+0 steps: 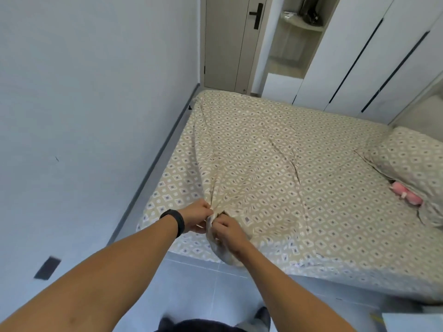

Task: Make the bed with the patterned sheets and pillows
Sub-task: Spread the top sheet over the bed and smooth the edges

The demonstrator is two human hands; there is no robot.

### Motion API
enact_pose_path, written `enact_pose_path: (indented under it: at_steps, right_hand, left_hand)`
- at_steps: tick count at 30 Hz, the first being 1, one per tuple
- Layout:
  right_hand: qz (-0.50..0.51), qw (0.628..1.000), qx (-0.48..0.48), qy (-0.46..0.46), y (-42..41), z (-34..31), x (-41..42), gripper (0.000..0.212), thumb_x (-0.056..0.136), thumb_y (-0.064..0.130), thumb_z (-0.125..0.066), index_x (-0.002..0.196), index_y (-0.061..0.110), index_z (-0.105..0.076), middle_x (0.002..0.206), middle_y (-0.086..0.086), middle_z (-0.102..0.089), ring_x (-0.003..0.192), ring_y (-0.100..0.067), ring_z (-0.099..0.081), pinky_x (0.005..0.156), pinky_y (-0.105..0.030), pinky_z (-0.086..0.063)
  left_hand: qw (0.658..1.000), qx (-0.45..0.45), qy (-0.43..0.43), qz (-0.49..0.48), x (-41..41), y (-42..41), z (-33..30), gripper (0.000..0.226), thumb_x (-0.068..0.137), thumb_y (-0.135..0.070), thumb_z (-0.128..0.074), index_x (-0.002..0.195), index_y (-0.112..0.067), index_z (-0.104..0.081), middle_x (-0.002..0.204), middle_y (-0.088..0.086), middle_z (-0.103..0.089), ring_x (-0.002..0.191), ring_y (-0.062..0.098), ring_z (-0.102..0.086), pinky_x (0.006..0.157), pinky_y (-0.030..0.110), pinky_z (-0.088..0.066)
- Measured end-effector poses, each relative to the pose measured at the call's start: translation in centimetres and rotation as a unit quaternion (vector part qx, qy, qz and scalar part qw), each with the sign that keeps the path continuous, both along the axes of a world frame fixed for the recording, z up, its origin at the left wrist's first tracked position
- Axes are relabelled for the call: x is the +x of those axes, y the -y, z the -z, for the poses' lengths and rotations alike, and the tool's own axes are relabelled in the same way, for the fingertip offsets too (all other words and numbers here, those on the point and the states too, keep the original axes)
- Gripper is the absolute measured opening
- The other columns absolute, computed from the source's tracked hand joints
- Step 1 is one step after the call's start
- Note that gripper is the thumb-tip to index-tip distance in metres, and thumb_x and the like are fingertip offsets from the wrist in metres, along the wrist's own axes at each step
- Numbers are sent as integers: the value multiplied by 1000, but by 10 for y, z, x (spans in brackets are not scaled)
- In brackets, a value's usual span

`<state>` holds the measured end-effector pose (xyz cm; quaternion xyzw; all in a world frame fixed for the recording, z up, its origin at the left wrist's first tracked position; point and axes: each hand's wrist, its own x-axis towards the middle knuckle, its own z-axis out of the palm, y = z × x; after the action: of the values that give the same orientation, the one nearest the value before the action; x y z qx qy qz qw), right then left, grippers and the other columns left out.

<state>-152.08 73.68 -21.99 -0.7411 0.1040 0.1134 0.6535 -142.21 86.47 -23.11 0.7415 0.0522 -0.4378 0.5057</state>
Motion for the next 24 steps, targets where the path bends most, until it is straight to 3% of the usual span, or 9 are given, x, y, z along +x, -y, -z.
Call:
enact_pose_path:
  at_steps: [2, 4, 6, 10, 13, 18, 21, 24]
  right_hand:
    - [172, 981, 60, -68, -15, 1, -1, 9, 74, 24, -63, 71, 15, -61, 76, -2, -60, 75, -15, -55, 65, -30, -44]
    - [293, 922, 144, -210, -19, 10, 0, 22, 81, 22, -72, 99, 11, -68, 91, -10, -73, 85, -28, -67, 70, -37, -56]
    - [279, 865, 244, -337, -18, 16, -3, 33, 84, 22, -75, 113, 6, -72, 101, -17, -76, 91, -35, -73, 79, -45, -61]
    - [234, 833, 312, -394, -21, 26, 4, 35, 95, 24, -67, 116, -3, -72, 113, -20, -73, 87, -34, -73, 71, -43, -63]
    - [202, 849, 276, -403, -32, 34, 14, 28, 95, 24, -66, 109, 1, -73, 110, -18, -73, 84, -33, -71, 84, -41, -59]
    - [165, 898, 172, -371, -68, 34, 19, 15, 93, 26, -65, 90, 14, -72, 82, -9, -70, 63, -23, -63, 54, -28, -50]
    - [92, 979, -8, -182, -90, 22, 19, 15, 85, 23, -66, 71, 18, -61, 70, -2, -57, 64, -16, -50, 57, -27, -41]
    - [-49, 987, -142, -47, -114, 6, 26, 31, 81, 19, -67, 55, 24, -51, 74, 5, -49, 68, -9, -46, 67, -28, -38]
  left_hand:
    - [1000, 10, 10, -17, 0, -13, 10, 12, 92, -9, -47, 99, -18, -44, 87, 9, -52, 69, 21, -49, 58, 29, -53]
    - [998, 31, 28, -44, 3, -29, 18, 13, 92, -6, -42, 98, -18, -43, 87, 11, -48, 69, 21, -45, 56, 28, -49]
    - [996, 41, 32, -75, 4, -44, 26, 15, 94, -4, -39, 97, -18, -42, 84, 11, -45, 64, 20, -41, 56, 29, -44]
    - [994, 50, 31, -91, -2, -72, 42, 18, 95, -2, -35, 104, -16, -42, 80, 10, -42, 56, 18, -37, 52, 26, -35]
    - [995, 63, 27, -70, -11, -90, 45, 23, 98, -5, -37, 117, -16, -42, 84, 11, -46, 57, 18, -36, 50, 25, -33]
    - [996, 52, 31, -65, -8, -121, 35, 31, 97, -9, -45, 125, -22, -43, 92, 12, -53, 65, 21, -45, 54, 28, -38]
    - [996, 23, 33, -85, 4, -128, 20, 17, 99, -22, -45, 112, -20, -55, 98, 10, -57, 73, 22, -50, 60, 29, -45]
    - [997, 7, 7, -82, 21, -132, 6, 29, 98, -40, -49, 109, -16, -61, 99, 7, -59, 78, 23, -53, 70, 32, -50]
